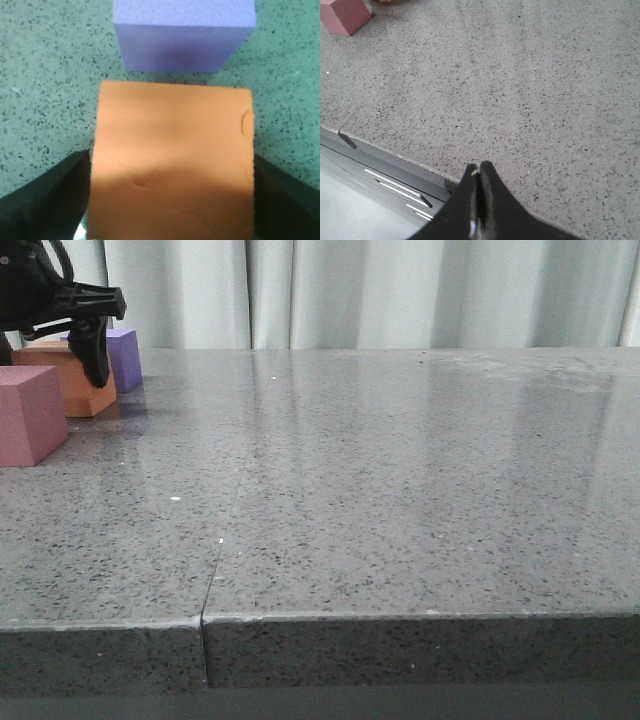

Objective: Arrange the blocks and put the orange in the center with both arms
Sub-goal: 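Carry the orange cube with the left gripper beside the purple cube and lower it, then open the left gripper and lift it away from the orange cube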

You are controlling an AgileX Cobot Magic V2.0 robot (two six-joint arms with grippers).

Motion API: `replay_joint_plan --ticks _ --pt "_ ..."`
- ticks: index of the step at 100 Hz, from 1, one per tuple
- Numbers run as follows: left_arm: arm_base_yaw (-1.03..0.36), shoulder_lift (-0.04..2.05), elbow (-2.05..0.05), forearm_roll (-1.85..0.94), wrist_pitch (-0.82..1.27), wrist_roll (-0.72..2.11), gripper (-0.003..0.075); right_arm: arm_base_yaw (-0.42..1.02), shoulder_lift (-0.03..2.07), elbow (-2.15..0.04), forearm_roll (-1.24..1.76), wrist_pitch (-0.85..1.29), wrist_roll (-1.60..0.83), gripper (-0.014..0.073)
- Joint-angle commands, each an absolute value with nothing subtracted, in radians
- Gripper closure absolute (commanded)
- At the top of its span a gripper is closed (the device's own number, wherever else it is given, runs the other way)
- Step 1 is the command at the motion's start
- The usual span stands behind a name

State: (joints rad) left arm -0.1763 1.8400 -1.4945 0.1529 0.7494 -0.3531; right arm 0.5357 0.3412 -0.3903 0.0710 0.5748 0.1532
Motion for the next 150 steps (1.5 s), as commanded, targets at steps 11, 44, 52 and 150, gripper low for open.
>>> replay_joint_plan --ticks 11,44,52,150 --pt "-0.194 1.754 -1.522 0.148 0.706 -0.351 0.0163 0.535 0.347 -0.414 0.065 0.507 0.144 0.0663" --pt "-0.203 1.629 -1.516 0.151 0.702 -0.351 0.0179 0.535 0.347 -0.414 0.065 0.507 0.144 0.0663" --pt "-0.203 1.593 -1.512 0.149 0.705 -0.351 0.0241 0.535 0.347 -0.414 0.065 0.507 0.144 0.0663" --pt "-0.203 0.855 -0.852 0.164 0.451 -0.351 0.0741 0.535 0.347 -0.414 0.065 0.507 0.144 0.0663"
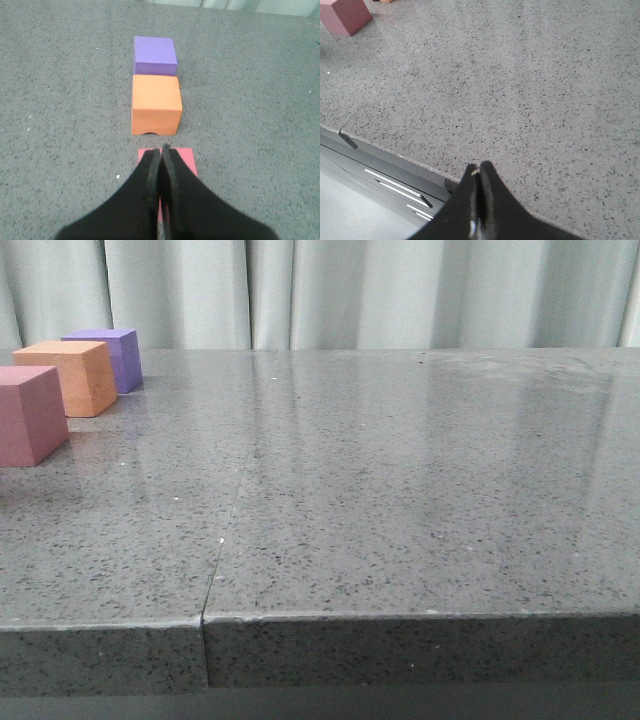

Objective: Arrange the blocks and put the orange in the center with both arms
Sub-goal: 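Open the left gripper and lift it away from the orange cube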

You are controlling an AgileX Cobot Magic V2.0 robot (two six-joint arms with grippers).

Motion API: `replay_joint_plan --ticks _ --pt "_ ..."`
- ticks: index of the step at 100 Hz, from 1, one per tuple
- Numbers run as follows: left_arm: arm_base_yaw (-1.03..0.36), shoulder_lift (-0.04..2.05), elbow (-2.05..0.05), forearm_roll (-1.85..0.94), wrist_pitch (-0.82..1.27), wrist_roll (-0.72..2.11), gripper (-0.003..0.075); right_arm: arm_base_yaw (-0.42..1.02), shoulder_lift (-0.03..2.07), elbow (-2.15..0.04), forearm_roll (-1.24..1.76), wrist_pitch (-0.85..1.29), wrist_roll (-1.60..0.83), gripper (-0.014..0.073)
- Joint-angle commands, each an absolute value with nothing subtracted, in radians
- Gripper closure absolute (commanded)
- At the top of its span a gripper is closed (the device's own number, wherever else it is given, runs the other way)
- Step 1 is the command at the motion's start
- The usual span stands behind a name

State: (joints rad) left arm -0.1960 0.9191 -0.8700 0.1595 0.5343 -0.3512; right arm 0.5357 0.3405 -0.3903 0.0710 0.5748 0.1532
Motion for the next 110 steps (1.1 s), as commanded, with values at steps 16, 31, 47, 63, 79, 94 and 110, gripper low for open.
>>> replay_joint_plan --ticks 16,31,47,63,79,94,110 --pt "-0.203 0.753 -0.779 0.126 0.451 -0.351 0.0741 0.535 0.347 -0.414 0.065 0.507 0.144 0.0663" --pt "-0.202 0.687 -0.755 0.103 0.543 -0.351 0.0741 0.535 0.347 -0.414 0.065 0.507 0.144 0.0663" --pt "-0.202 0.643 -0.737 0.103 0.619 -0.351 0.0741 0.535 0.347 -0.414 0.065 0.507 0.144 0.0663" --pt "-0.202 0.611 -0.687 0.103 0.617 -0.351 0.0741 0.535 0.347 -0.414 0.065 0.507 0.144 0.0663" --pt "-0.202 0.571 -0.609 0.105 0.561 -0.345 0.0741 0.535 0.347 -0.414 0.065 0.507 0.144 0.0663" --pt "-0.168 0.490 -0.511 0.103 0.375 -0.250 0.0741 0.535 0.347 -0.414 0.065 0.507 0.144 0.0663" --pt "-0.086 0.409 -0.395 -0.008 0.157 -0.048 0.0741 0.535 0.347 -0.414 0.065 0.507 0.144 0.0663"
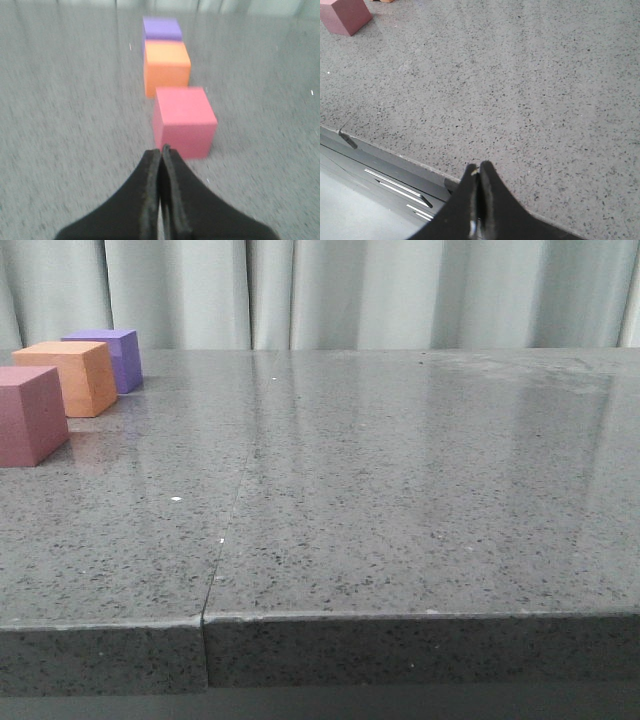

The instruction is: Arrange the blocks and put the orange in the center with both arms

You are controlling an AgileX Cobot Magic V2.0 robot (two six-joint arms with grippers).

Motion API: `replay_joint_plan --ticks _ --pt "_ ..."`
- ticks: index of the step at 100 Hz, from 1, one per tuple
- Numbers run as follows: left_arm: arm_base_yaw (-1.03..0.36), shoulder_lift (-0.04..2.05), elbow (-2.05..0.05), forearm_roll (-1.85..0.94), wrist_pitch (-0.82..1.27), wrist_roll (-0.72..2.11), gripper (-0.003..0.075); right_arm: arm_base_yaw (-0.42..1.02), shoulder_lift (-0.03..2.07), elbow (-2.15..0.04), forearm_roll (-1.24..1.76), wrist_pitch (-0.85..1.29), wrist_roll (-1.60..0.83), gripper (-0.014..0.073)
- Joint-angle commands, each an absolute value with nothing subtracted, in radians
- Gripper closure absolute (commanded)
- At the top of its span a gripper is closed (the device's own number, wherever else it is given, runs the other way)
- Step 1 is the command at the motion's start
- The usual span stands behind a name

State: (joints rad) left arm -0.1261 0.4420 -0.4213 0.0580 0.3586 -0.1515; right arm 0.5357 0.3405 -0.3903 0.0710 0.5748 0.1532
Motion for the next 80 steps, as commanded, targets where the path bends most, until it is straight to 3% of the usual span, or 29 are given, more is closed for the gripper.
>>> replay_joint_plan --ticks 1,26,80 --pt "-0.083 0.401 -0.386 -0.010 0.141 -0.042 0.0741 0.535 0.347 -0.414 0.065 0.507 0.144 0.0663" --pt "-0.029 0.264 -0.231 0.000 -0.026 -0.027 0.0741 0.535 0.347 -0.414 0.065 0.507 0.144 0.0663" --pt "0.010 -0.035 0.041 0.000 -0.034 -0.025 0.0741 0.535 0.347 -0.414 0.065 0.510 0.144 0.0663"
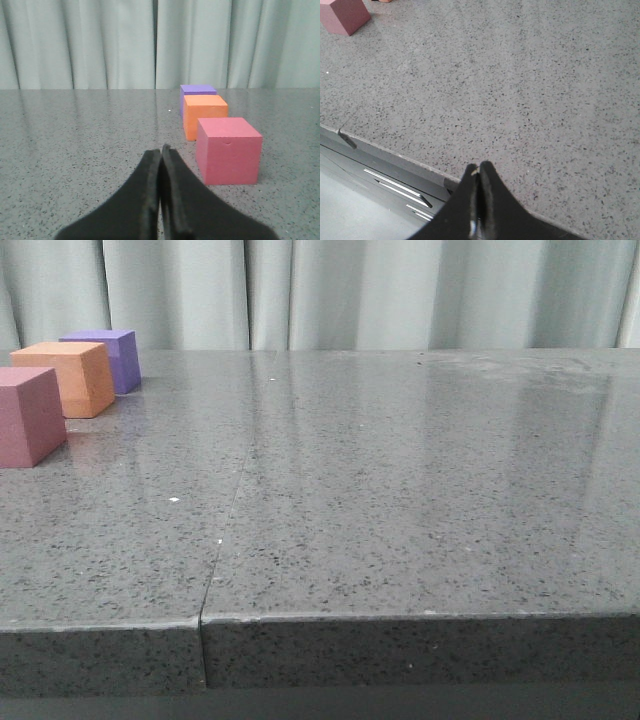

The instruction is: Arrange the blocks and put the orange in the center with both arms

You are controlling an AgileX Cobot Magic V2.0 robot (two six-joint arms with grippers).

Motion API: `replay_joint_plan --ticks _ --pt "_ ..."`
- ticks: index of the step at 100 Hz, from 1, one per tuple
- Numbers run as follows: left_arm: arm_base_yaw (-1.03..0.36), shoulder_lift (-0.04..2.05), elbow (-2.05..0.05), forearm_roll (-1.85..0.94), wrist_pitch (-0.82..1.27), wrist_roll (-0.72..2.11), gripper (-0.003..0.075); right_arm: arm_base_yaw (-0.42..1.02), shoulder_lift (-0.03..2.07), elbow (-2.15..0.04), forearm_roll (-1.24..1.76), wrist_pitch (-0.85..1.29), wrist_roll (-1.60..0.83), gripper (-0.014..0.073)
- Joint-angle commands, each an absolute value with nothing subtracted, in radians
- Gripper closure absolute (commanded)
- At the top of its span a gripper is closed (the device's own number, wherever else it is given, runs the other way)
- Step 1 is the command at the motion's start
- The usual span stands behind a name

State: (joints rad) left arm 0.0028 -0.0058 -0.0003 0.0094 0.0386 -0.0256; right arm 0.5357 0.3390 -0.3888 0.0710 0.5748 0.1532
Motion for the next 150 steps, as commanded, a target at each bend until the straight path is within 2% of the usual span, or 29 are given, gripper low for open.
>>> replay_joint_plan --ticks 1,128,142,150 --pt "0.010 -0.035 0.041 0.000 -0.034 -0.025 0.0741 0.535 0.347 -0.414 0.065 0.510 0.144 0.0663" --pt "0.011 -0.035 0.041 0.000 -0.038 -0.025 0.0741 0.534 0.349 -0.414 0.040 0.510 0.144 0.0663" --pt "0.011 -0.035 0.041 0.000 -0.038 -0.025 0.0741 0.502 0.349 -0.387 0.039 0.421 0.144 0.0663" --pt "0.011 -0.035 0.041 0.000 -0.038 -0.025 0.0741 0.442 0.345 -0.343 0.039 0.294 0.144 0.0663"
